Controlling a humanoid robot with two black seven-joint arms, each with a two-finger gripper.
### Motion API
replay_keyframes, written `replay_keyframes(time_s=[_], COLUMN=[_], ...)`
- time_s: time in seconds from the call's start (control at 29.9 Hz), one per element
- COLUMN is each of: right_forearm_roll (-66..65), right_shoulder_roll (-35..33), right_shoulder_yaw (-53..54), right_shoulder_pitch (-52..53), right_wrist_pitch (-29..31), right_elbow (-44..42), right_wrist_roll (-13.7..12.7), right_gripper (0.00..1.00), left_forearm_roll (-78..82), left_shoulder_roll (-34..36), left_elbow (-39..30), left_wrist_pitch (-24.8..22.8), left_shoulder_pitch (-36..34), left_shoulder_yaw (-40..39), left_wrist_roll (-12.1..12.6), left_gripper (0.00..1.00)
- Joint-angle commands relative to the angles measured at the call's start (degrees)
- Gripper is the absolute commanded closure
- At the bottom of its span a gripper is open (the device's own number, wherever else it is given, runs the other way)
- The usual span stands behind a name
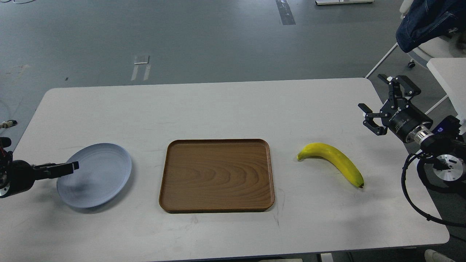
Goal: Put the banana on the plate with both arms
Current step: 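Grasp the rim of the light blue plate with the left gripper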
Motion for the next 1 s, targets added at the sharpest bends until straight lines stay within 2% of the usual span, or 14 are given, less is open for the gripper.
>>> replay_keyframes(time_s=[0.0, 0.23, 0.5, 0.57, 0.63, 0.7, 0.74, 0.8, 0.9, 0.97], right_forearm_roll=[0.0, 0.09, 0.0, 0.0, 0.09, 0.0, 0.0, 0.0, 0.0, 0.0], right_shoulder_roll=[0.0, 0.0, 0.0, 0.0, 0.0, 0.0, 0.0, 0.0, 0.0, 0.0], right_shoulder_yaw=[0.0, 0.0, 0.0, 0.0, 0.0, 0.0, 0.0, 0.0, 0.0, 0.0], right_shoulder_pitch=[0.0, 0.0, 0.0, -0.09, -0.09, -0.09, -0.09, -0.09, -0.09, -0.09], right_wrist_pitch=[0.01, 0.01, 0.01, 0.01, 0.01, 0.01, 0.01, 0.01, 0.01, 0.01], right_elbow=[0.01, 0.18, 0.18, 0.18, 0.18, 0.18, 0.18, 0.18, 0.18, 0.18], right_wrist_roll=[0.0, 0.0, 0.0, 0.0, 0.0, 0.0, 0.0, 0.0, 0.0, 0.0], right_gripper=[0.0, 0.0, 0.0, 0.0, 0.0, 0.0, 0.0, 0.0, 0.0, 0.0], left_forearm_roll=[0.09, 0.09, -0.09, -0.18, -0.27, -0.27, -0.35, -0.35, -0.27, -0.27], left_shoulder_roll=[-0.01, -0.01, -0.01, -0.01, -0.01, -0.01, -0.01, -0.01, -0.01, -0.01], left_elbow=[0.09, 0.18, 0.09, 0.09, 0.09, 0.01, 0.01, 0.01, -0.08, -0.08], left_wrist_pitch=[0.47, 1.17, 1.17, 1.17, 1.08, 1.08, 1.08, 1.08, 1.08, 1.0], left_shoulder_pitch=[0.21, 1.79, 1.97, 1.97, 1.97, 1.97, 2.05, 2.05, 2.41, 2.41], left_shoulder_yaw=[0.0, 0.0, 0.0, 0.0, 0.0, 0.0, 0.0, 0.0, 0.0, 0.0], left_wrist_roll=[0.0, 0.0, 0.0, 0.0, 0.0, 0.0, 0.0, 0.0, 0.0, 0.0], left_gripper=[0.03, 0.12, 0.17, 0.26, 0.43, 0.51, 0.58, 0.64, 0.8, 0.83])
